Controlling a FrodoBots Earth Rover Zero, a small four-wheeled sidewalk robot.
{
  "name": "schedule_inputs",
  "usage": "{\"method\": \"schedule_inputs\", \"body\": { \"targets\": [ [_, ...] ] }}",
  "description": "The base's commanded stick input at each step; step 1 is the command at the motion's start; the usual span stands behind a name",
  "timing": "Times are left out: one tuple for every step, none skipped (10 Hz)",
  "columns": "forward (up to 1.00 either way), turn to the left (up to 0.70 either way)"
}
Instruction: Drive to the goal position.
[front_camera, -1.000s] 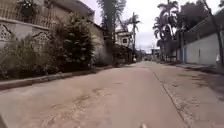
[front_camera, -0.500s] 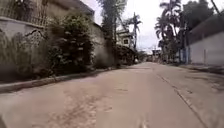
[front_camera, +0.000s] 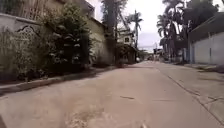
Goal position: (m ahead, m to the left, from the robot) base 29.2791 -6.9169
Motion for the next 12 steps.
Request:
{"method": "schedule_inputs", "body": {
  "targets": [
    [1.0,0.0],
    [1.0,0.0],
    [1.0,0.0],
    [1.0,0.0],
    [1.0,0.0],
    [1.0,0.0],
    [1.0,-0.04],
    [1.0,-0.1],
    [1.0,-0.39],
    [1.0,-0.38],
    [1.0,-0.38],
    [1.0,-0.38]
  ]
}}
